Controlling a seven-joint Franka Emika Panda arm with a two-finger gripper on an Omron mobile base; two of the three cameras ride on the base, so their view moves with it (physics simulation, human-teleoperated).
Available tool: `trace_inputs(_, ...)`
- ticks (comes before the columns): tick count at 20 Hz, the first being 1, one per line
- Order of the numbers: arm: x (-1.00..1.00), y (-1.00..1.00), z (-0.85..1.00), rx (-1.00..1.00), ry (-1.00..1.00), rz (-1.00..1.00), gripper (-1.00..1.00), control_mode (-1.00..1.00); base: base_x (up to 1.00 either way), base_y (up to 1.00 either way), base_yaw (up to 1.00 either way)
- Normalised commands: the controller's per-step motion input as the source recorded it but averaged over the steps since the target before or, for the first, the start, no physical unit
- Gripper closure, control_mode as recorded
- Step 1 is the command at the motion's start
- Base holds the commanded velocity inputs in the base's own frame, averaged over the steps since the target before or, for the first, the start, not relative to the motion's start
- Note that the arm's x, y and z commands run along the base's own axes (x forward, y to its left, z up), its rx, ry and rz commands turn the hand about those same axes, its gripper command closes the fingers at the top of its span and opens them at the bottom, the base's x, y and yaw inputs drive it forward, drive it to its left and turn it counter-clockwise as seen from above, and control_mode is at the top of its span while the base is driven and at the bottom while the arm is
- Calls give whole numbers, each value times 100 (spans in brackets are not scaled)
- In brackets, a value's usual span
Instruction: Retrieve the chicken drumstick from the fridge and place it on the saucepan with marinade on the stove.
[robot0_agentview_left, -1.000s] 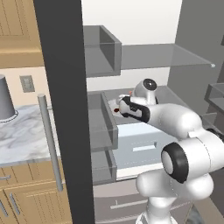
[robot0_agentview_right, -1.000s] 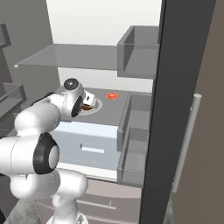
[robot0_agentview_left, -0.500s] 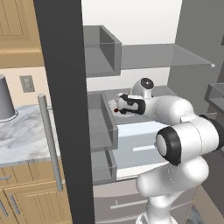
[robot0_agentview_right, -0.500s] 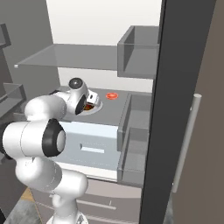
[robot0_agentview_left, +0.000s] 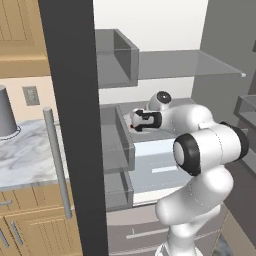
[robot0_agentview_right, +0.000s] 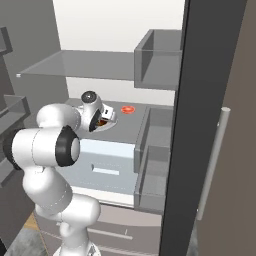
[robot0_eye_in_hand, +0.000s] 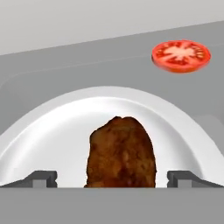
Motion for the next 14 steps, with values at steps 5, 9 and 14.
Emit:
trace_inputs(5,22,0,-27,-4,0,0,-100,-100,0,0,0)
trace_inputs(9,21,0,-27,-3,0,0,-100,-100,0,0,0)
trace_inputs(14,14,0,-21,-3,0,0,100,-100,0,0,0)
